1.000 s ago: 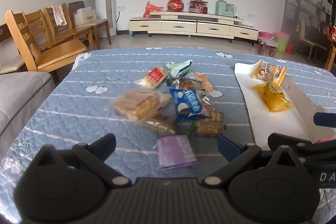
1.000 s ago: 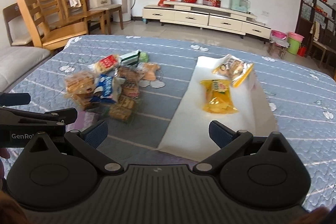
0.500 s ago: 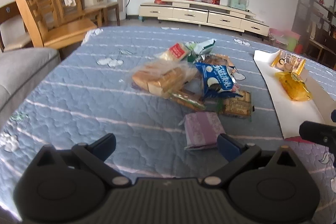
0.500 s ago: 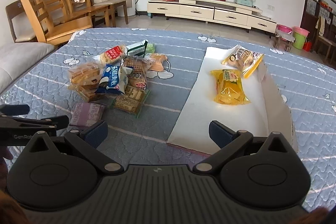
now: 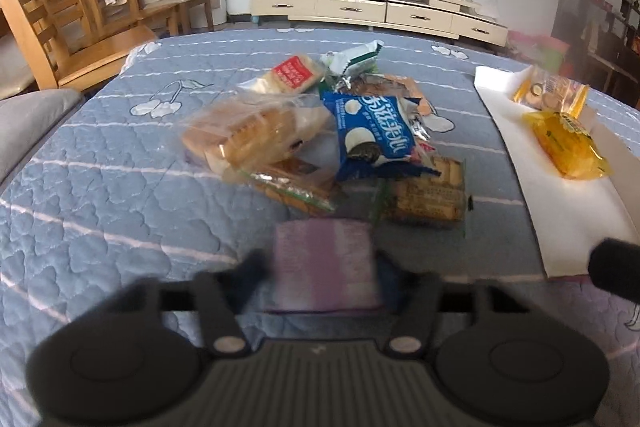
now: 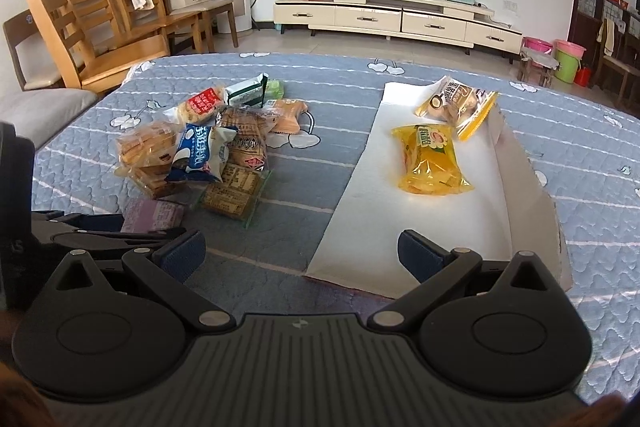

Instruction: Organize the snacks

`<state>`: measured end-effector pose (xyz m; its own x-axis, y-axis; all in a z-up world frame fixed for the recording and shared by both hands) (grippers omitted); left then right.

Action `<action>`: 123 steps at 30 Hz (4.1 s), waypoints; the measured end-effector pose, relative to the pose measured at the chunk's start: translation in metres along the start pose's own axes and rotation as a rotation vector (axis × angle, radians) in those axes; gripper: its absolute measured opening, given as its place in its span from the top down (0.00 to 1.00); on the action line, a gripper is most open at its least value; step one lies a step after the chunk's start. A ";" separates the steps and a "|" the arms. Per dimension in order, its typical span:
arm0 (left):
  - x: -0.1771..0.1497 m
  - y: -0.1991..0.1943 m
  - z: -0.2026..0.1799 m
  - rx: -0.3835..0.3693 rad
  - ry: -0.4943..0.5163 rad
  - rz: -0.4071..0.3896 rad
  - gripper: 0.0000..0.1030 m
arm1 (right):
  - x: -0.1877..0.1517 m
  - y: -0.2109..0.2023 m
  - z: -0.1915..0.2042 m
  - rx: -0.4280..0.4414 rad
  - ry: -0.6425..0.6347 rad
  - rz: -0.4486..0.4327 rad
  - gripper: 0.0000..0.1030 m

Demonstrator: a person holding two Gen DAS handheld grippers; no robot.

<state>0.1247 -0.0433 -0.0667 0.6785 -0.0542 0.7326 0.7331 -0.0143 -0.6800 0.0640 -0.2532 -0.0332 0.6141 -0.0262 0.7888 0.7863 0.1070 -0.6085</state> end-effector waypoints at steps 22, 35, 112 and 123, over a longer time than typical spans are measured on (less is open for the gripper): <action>-0.005 -0.044 0.071 0.034 -0.092 -0.083 0.55 | 0.065 0.130 0.074 0.087 -0.065 0.100 0.06; 0.001 -0.055 0.077 0.040 -0.123 -0.124 0.55 | 0.055 0.084 0.069 0.119 -0.104 0.035 0.39; 0.015 -0.131 0.016 -0.007 0.007 -0.287 0.55 | 0.009 -0.088 0.013 0.029 -0.064 -0.132 0.39; 0.018 -0.133 0.001 -0.028 0.034 -0.300 0.55 | 0.009 -0.094 0.004 -0.004 -0.037 -0.147 0.39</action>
<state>0.0395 -0.0411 0.0373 0.4292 -0.0764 0.9000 0.8988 -0.0618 -0.4339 -0.0050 -0.2594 0.0313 0.4890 -0.0049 0.8723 0.8681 0.1009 -0.4861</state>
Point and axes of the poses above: each gripper's, at about its wrist camera, not at the fingertips, and y roughly the way its jaws point, z to its left, x to its top, the point moved 1 cm from there along y, roughly the way its jaws point, and after that the axes turned 4 degrees about x, right-handed, at the moved point
